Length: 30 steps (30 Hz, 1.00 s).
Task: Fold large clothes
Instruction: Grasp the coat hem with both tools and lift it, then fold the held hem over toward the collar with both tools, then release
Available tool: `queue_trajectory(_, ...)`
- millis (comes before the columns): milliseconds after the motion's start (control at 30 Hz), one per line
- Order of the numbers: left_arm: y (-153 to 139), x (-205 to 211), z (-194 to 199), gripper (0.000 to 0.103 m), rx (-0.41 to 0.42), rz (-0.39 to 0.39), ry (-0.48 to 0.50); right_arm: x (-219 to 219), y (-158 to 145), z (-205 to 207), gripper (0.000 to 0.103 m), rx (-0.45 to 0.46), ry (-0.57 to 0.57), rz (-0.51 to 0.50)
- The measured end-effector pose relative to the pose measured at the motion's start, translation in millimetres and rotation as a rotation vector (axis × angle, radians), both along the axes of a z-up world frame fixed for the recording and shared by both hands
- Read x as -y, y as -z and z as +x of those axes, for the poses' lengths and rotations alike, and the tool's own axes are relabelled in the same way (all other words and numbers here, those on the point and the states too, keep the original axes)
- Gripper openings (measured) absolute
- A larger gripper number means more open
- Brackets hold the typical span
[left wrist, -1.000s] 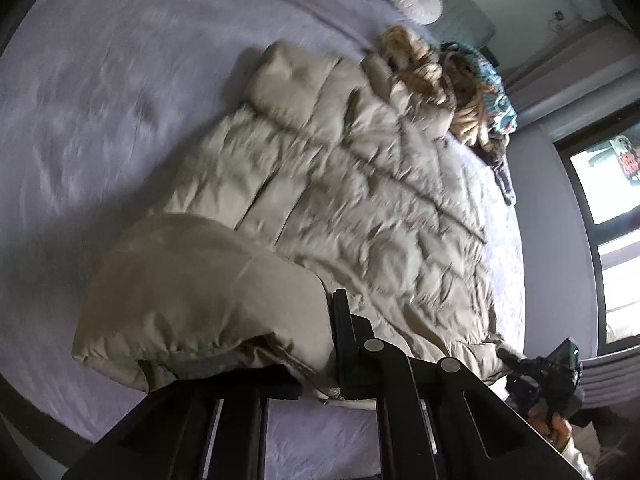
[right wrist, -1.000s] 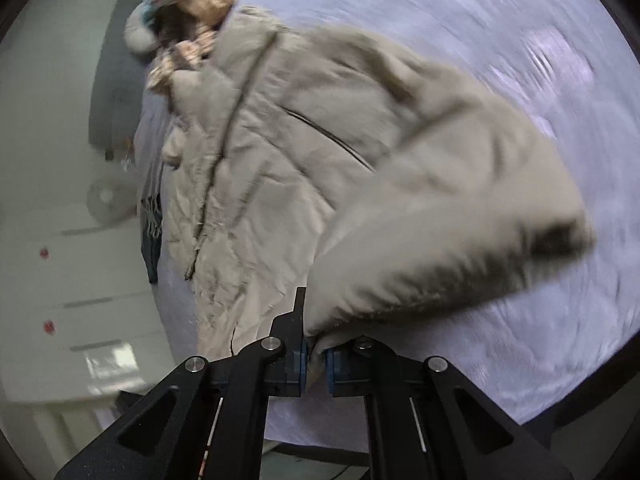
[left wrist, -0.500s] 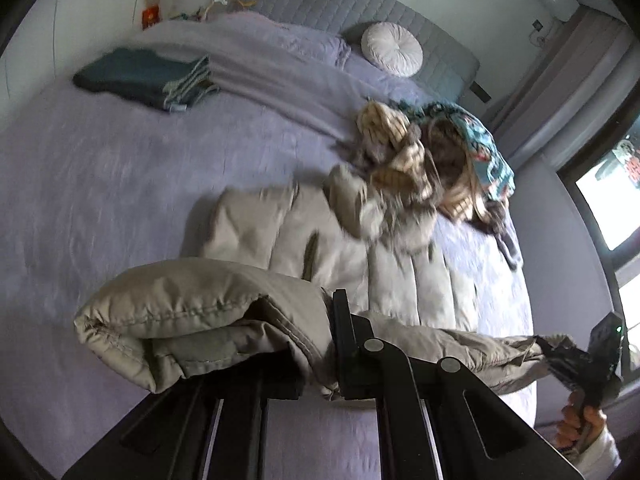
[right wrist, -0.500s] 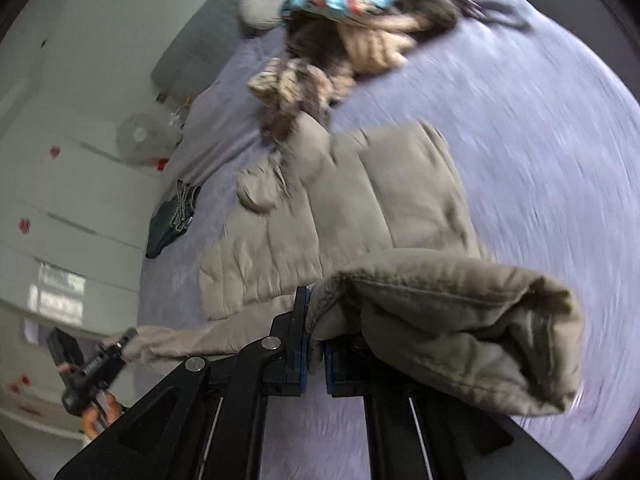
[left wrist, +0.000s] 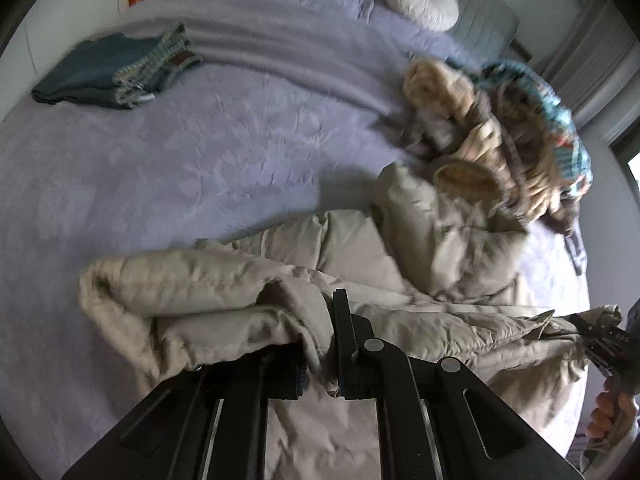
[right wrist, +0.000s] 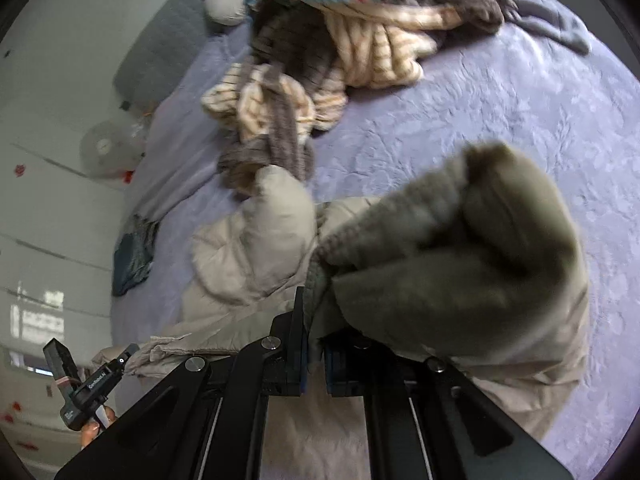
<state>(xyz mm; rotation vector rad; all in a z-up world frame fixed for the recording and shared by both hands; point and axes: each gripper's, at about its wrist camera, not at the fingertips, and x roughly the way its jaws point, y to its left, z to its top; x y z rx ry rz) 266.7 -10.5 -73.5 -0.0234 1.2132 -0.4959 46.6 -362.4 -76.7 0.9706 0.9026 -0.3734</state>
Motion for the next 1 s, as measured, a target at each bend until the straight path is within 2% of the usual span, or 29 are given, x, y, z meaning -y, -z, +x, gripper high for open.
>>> queue_trajectory(167,44.9,17.3,22.6,0.013,-0.034,0.042,-0.005,13.5,34.0,17.2,0.006,-0.029,0.023,0.032)
queue_trajectory(300,64.8,26.0,33.5,0.013,-0.042,0.059,-0.011,22.1,60.4,35.4,0.007,-0.046,0.021,0.045)
queue_trajectory(400,63.9,26.5,35.7,0.013,-0.038,0.064,-0.011,25.4,66.7,39.2,0.007,-0.041,0.03,0.064)
queue_trajectory(467,55.6,23.4,30.6,0.017,-0.004,0.058,-0.001,26.7,64.5,39.0,0.008,-0.045,0.025,0.077)
queue_trajectory(500,51.2,21.5,28.2,0.03,0.008,0.054,0.004,27.5,62.0,38.9,0.009,-0.045,0.02,0.082)
queue_trajectory(533,44.7,19.0,24.2,0.059,0.031,0.053,0.011,26.4,59.0,38.1,0.012,-0.043,0.014,0.083)
queue_trajectory(567,39.4,17.0,21.8,0.077,0.049,0.053,0.015,25.8,55.6,35.9,0.02,-0.038,0.005,0.081)
queue_trajectory(600,30.7,14.0,17.1,0.102,0.084,0.061,0.011,24.8,49.1,33.2,0.026,-0.027,-0.005,0.069)
queue_trajectory(633,24.6,11.8,13.6,0.103,0.117,0.068,0.004,23.9,43.6,31.5,0.043,-0.02,-0.008,0.055)
queue_trajectory(667,18.8,10.9,10.5,0.103,0.146,0.079,0.004,23.6,39.4,30.0,0.058,-0.014,-0.007,0.044)
queue_trajectory(767,9.5,8.8,6.8,0.103,0.169,0.101,0.003,20.7,25.2,24.2,0.06,0.011,-0.007,0.025)
queue_trajectory(800,7.6,9.0,5.3,0.098,0.163,0.081,0.007,17.4,21.4,22.7,0.06,0.014,-0.015,0.025)
queue_trajectory(833,6.4,10.4,3.2,0.079,0.152,0.055,0.021,13.0,18.7,22.5,0.06,0.021,-0.029,0.023)
queue_trajectory(867,6.7,13.3,1.3,0.066,0.13,0.026,0.044,6.7,15.9,22.8,0.049,0.027,-0.051,0.015)
queue_trajectory(900,10.0,18.8,-1.3,0.041,0.095,-0.005,0.074,-3.1,13.5,24.7,0.036,0.029,-0.086,-0.005)
queue_trajectory(933,15.2,26.3,-4.3,0.03,0.063,-0.03,0.102,-15.0,14.1,29.1,0.016,0.018,-0.13,-0.026)
queue_trajectory(1000,25.5,45.3,-12.7,0.03,0.049,-0.043,0.145,-34.7,21.3,38.6,0.014,0.002,-0.204,-0.056)
